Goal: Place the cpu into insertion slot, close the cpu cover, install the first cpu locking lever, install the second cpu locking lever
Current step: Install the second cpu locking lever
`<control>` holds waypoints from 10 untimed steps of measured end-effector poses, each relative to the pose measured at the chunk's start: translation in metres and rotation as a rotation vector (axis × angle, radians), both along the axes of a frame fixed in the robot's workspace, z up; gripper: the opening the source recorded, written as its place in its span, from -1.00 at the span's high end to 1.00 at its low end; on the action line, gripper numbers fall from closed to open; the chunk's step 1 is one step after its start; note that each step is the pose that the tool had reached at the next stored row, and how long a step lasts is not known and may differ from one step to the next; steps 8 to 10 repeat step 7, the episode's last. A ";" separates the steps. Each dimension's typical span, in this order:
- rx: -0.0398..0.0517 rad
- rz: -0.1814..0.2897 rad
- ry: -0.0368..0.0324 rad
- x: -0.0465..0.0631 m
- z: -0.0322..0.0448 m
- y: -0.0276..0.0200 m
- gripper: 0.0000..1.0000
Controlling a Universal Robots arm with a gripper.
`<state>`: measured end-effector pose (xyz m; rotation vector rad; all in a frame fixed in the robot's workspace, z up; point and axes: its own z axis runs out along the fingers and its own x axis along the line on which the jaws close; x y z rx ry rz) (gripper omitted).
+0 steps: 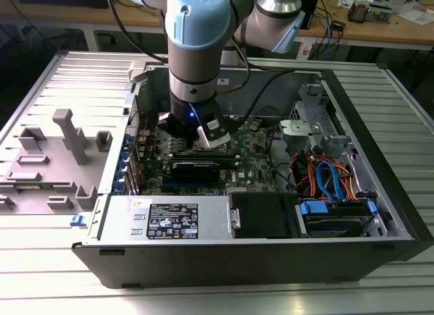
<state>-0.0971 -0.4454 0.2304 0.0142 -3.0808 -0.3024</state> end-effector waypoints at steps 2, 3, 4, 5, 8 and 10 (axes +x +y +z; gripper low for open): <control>-0.0014 0.000 -0.0001 0.000 0.0008 0.0002 0.79; -0.0016 0.000 -0.0001 0.000 0.0008 0.0002 0.79; -0.0024 0.000 0.0000 0.000 0.0009 0.0003 0.79; -0.0032 0.000 0.0000 0.000 0.0008 0.0003 0.79; -0.0034 0.000 0.0000 0.000 0.0009 0.0004 0.79; -0.0034 0.000 0.0000 0.000 0.0009 0.0004 0.79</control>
